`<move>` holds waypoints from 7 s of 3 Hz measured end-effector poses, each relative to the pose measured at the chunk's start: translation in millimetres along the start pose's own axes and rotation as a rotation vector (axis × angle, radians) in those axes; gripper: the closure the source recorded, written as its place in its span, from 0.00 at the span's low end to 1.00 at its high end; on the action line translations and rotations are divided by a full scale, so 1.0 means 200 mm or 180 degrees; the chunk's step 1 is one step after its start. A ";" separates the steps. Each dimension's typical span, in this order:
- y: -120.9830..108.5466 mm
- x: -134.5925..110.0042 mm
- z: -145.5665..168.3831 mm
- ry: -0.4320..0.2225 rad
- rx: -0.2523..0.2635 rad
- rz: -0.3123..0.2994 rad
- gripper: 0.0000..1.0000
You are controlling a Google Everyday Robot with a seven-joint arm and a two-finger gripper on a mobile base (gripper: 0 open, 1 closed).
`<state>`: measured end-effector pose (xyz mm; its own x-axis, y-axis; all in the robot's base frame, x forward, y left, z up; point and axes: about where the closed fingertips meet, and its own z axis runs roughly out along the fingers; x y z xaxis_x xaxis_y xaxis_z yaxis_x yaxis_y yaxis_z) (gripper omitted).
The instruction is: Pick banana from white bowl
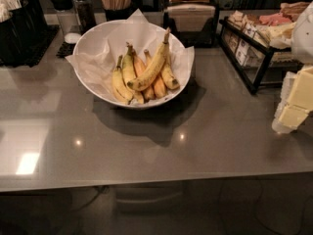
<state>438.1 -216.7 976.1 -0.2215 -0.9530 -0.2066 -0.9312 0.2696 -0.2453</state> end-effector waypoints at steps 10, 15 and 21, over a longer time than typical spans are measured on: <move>-0.42 -1.15 0.28 -0.1194 -0.0297 -0.2039 0.00; -0.40 -1.30 0.63 -0.1451 -0.0691 -0.1993 0.00; -0.36 -1.25 0.85 -0.1514 -0.1038 -0.1769 0.00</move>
Offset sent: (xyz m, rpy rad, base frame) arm 0.0145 0.0252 0.0169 0.0481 -0.0600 0.2049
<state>609.3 25.2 883.6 0.3784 -0.7551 -0.5353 -0.9230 -0.3512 -0.1570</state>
